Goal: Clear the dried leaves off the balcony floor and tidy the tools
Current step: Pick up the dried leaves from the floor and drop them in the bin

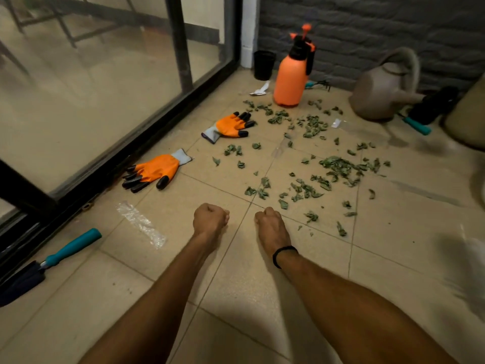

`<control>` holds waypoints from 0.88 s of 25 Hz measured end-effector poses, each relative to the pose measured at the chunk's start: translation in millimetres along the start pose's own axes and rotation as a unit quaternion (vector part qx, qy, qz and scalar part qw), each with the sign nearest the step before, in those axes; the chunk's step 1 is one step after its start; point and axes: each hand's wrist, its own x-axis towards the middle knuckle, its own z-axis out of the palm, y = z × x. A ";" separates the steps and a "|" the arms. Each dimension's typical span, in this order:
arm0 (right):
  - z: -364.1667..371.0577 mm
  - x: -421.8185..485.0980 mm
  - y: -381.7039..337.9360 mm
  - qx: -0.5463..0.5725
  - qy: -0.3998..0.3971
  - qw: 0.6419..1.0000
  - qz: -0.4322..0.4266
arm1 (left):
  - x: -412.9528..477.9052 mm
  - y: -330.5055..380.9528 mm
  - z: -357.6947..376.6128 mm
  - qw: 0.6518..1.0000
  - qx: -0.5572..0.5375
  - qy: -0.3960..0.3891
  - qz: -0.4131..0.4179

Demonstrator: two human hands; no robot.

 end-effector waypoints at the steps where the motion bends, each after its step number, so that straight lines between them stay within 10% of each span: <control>1: 3.1 0.9 2.6 -0.003 0.016 1.000 -0.002 | 7.3 3.5 10.9 0.997 0.053 0.008 0.051; 7: 6.9 20.8 10.3 0.105 0.162 0.981 0.026 | 57.6 3.1 81.4 0.883 0.372 -0.016 0.288; 13: 1.3 65.8 6.0 0.132 0.133 0.978 0.088 | 67.8 -23.9 97.1 0.818 0.440 0.006 0.372; 22: -24.2 78.3 23.4 0.150 0.201 0.960 0.122 | 95.1 -14.5 102.4 0.903 0.314 0.031 0.292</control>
